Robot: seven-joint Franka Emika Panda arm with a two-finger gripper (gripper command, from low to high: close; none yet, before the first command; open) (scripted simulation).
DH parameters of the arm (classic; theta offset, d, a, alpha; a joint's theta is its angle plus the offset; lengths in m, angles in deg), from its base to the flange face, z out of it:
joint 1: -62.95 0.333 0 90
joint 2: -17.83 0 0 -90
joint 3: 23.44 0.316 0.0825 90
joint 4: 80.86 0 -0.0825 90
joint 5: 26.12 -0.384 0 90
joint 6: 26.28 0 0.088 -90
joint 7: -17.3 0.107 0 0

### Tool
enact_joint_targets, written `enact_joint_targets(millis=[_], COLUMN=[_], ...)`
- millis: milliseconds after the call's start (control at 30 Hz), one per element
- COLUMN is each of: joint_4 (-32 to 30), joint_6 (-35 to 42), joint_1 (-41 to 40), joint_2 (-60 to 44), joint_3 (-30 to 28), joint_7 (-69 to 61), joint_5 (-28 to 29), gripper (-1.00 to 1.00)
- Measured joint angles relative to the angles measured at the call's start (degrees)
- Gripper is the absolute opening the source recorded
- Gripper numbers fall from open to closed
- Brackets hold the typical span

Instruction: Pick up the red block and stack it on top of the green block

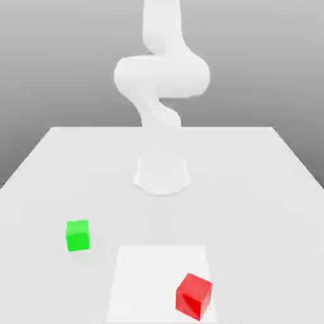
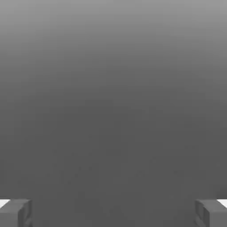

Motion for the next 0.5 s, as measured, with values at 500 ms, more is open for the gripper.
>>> enact_joint_targets(millis=[500], joint_4=[-6.51], joint_6=[-12.29], joint_1=[-6.21], joint_2=[-31.57], joint_3=[9.55], joint_7=[24.63], joint_5=[5.57], gripper=[0.00])
